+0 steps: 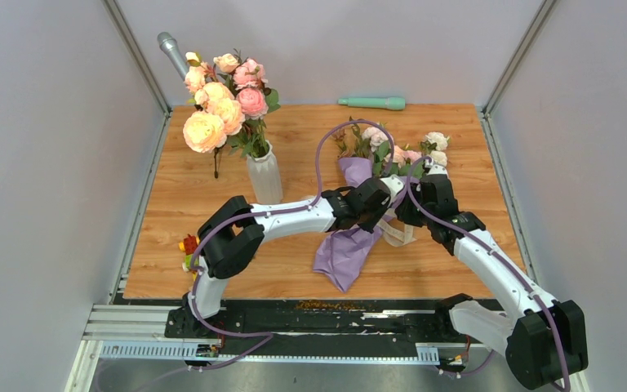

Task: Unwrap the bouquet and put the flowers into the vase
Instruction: Untie the ribbon from the wrapping paper.

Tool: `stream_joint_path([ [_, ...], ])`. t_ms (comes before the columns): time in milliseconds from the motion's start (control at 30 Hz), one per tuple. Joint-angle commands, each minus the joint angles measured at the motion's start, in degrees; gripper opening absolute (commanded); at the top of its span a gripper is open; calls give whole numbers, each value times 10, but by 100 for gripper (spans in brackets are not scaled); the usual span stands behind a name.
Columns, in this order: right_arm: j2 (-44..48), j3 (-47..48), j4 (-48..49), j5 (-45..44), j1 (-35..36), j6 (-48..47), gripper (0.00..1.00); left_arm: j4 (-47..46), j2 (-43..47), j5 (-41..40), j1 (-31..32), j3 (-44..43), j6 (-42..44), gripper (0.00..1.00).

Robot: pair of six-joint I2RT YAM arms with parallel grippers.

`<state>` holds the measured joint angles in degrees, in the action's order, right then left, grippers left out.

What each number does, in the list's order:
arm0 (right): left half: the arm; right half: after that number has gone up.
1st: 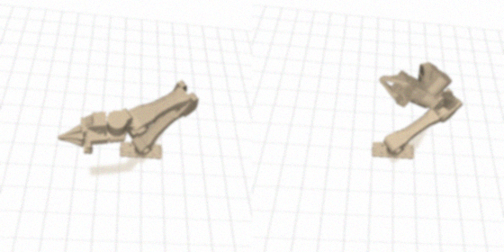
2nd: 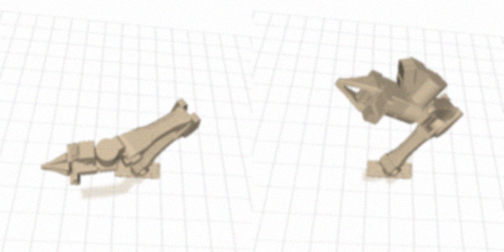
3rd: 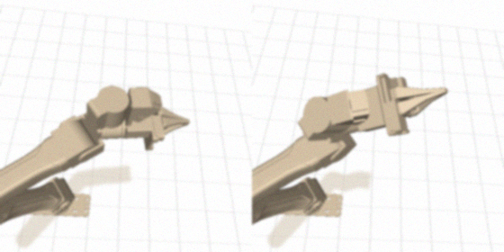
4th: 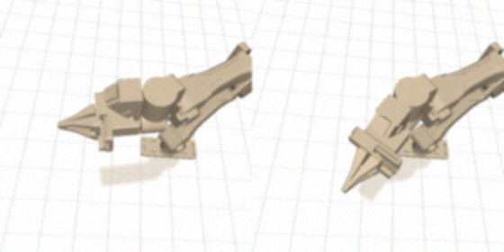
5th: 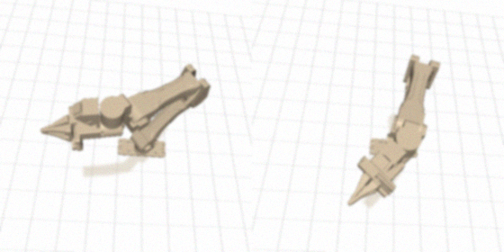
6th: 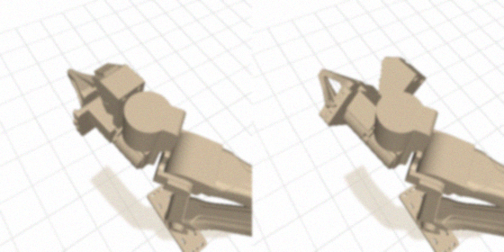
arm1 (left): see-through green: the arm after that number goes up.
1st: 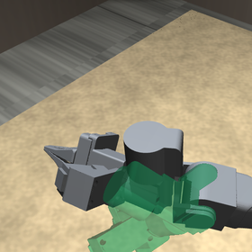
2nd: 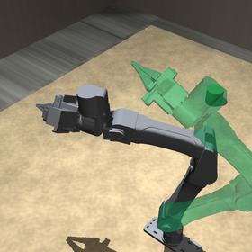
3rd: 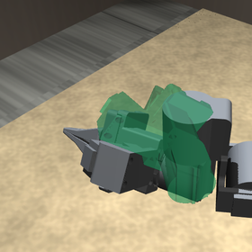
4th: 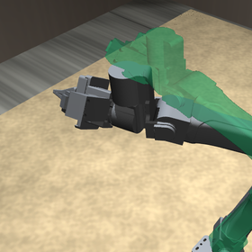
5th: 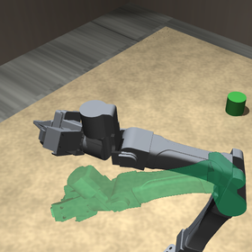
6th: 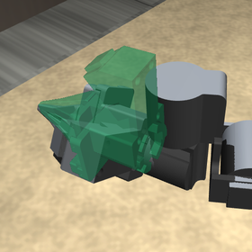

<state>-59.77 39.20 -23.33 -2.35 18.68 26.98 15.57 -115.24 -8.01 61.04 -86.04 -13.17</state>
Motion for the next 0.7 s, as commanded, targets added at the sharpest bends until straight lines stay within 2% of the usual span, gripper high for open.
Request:
stream_joint_path([
  [0,9,2,12,-6,-1,10,16,-3,12,-12,0,-19,5,20],
  [133,9,0,11,-10,-2,10,16,0,27,-18,-1,-17,5,17],
  [300,7,-3,11,-10,-2,10,16,0,50,-14,-4,-16,1,25],
  [467,7,-4,12,-10,-3,10,16,-6,58,9,-15,-9,-15,25],
  [533,8,-5,11,-10,-3,10,16,-10,61,14,-18,-4,-18,23],
  [667,10,-7,12,-12,-3,10,15,-16,72,11,-20,6,-20,9],
])
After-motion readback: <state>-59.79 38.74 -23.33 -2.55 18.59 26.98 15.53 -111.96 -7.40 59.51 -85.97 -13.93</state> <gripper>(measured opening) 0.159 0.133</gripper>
